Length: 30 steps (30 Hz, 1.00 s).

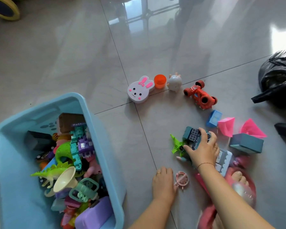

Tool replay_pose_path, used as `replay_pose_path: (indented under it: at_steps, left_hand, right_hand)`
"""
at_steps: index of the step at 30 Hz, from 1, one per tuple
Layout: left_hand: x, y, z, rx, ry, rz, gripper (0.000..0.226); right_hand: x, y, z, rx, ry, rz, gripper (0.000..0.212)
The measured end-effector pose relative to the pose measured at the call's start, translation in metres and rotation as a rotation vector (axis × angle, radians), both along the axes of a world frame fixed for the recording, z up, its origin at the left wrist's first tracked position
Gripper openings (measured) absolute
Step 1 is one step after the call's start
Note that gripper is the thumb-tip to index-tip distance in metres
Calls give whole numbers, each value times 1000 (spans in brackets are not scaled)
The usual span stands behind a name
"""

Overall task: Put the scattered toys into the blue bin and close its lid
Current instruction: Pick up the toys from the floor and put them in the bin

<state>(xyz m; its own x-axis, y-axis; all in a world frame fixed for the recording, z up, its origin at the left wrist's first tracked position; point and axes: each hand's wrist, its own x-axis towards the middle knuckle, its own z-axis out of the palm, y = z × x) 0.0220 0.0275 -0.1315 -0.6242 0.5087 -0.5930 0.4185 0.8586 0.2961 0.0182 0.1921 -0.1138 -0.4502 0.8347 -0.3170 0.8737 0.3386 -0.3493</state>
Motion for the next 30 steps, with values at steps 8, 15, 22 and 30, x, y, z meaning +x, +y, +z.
replay_pose_path:
  at_steps: [8,15,22,30]
  left_hand:
    - [-22,0,12,-44,-18,-18,36]
    - [-30,-4,36,-69,-161,345,26]
    - [-49,6,118,515,-88,717,3]
    - [-112,-147,191,544,526,1399,25]
  right_hand:
    - [-18,-18,3,-46,-132,34,93]
    - [-23,-2,9,-220,-9,-132,66]
    - [-34,2,63,-353,579,-325,60]
    - [-74,-116,188,-776,770,398,61]
